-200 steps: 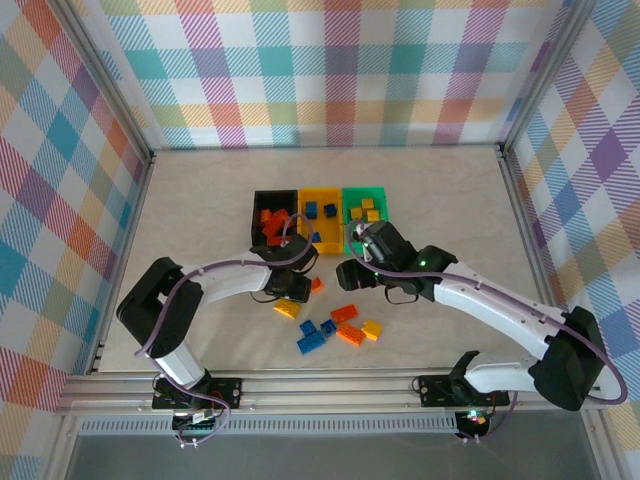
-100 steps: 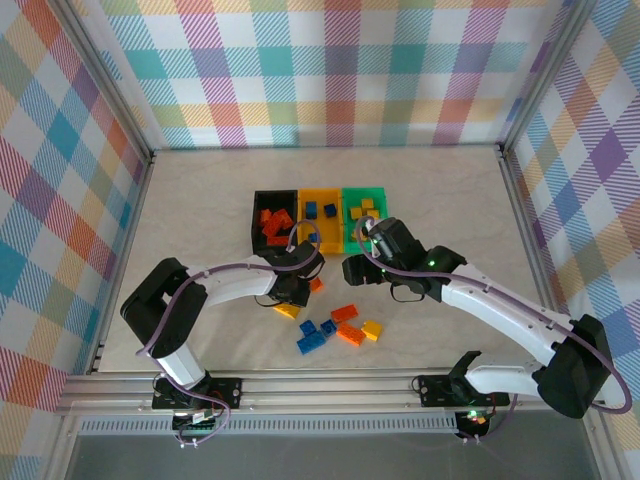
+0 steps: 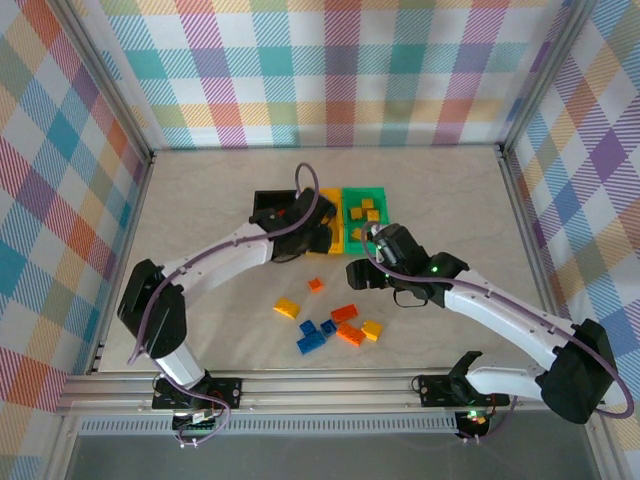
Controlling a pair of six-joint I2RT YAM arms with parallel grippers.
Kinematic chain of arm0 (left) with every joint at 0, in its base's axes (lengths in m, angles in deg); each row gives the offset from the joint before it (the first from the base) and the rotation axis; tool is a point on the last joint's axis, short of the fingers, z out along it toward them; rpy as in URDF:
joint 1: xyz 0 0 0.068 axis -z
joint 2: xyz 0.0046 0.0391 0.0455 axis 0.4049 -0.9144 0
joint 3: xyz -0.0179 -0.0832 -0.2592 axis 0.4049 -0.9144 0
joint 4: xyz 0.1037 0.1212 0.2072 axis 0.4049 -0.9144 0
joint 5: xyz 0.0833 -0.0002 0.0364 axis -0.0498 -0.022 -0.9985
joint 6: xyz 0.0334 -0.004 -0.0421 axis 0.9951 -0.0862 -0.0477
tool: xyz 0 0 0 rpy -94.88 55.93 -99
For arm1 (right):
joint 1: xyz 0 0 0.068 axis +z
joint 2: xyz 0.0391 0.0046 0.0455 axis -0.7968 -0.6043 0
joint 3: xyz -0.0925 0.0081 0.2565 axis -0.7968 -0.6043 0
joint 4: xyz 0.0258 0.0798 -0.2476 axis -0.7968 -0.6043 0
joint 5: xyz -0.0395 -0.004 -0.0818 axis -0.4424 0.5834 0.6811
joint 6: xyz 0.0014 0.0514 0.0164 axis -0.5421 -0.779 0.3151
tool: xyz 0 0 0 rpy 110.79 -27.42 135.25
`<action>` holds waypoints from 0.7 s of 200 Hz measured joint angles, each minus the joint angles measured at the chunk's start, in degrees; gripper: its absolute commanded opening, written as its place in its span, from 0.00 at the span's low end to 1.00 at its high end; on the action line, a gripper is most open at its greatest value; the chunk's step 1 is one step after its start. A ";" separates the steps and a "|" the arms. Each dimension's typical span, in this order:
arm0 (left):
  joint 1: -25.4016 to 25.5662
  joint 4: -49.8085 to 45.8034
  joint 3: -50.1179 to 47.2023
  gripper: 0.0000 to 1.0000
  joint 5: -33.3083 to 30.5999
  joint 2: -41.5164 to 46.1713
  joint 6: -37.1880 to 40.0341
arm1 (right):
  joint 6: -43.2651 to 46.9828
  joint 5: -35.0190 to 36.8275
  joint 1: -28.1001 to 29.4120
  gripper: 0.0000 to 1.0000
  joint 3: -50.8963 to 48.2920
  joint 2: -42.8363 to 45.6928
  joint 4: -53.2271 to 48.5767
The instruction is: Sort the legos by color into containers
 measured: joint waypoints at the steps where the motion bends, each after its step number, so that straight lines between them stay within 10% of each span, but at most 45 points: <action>1: -0.07 0.00 0.28 0.28 0.00 -0.17 0.02 | -0.04 0.00 0.00 0.82 -0.07 0.04 0.02; 50: -5.11 -1.25 11.47 0.29 -0.20 -15.56 0.24 | -1.09 -0.57 -0.17 0.87 -2.82 2.86 0.63; 85: -5.66 -3.80 16.06 0.64 -0.46 -20.50 0.15 | -1.36 -2.12 -0.37 0.88 -3.19 3.06 0.68; 140: -4.83 -3.76 14.88 0.94 2.27 -17.03 -0.35 | -1.42 -3.34 -0.37 0.87 -3.67 2.86 0.50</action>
